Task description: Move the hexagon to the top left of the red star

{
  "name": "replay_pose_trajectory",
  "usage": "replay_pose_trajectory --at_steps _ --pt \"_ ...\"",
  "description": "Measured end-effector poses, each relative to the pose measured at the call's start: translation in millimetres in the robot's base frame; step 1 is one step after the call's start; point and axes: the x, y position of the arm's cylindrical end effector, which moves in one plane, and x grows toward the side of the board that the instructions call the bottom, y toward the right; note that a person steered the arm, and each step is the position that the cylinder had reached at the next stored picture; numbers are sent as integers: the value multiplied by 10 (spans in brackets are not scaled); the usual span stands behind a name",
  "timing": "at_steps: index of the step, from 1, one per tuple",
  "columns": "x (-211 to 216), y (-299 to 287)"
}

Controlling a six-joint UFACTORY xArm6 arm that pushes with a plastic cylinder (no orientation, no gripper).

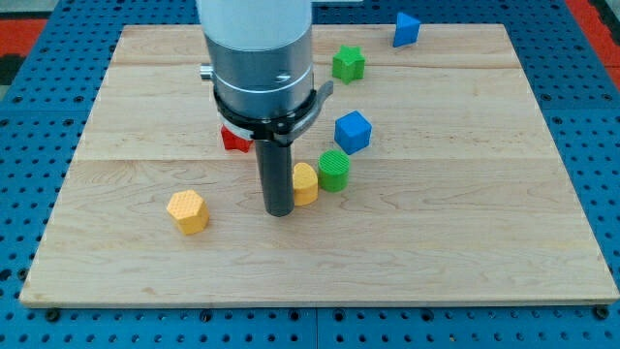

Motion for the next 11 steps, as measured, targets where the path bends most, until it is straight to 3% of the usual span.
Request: replay_pose_trajectory --at_steps 1,3,4,7,9,10,11 --pt "190 22" --pt "1034 -192" --pt "939 -757" --pt "-104 -1139" --pt "362 -619" --pt "-171 -636" --pt "-611 -1087"
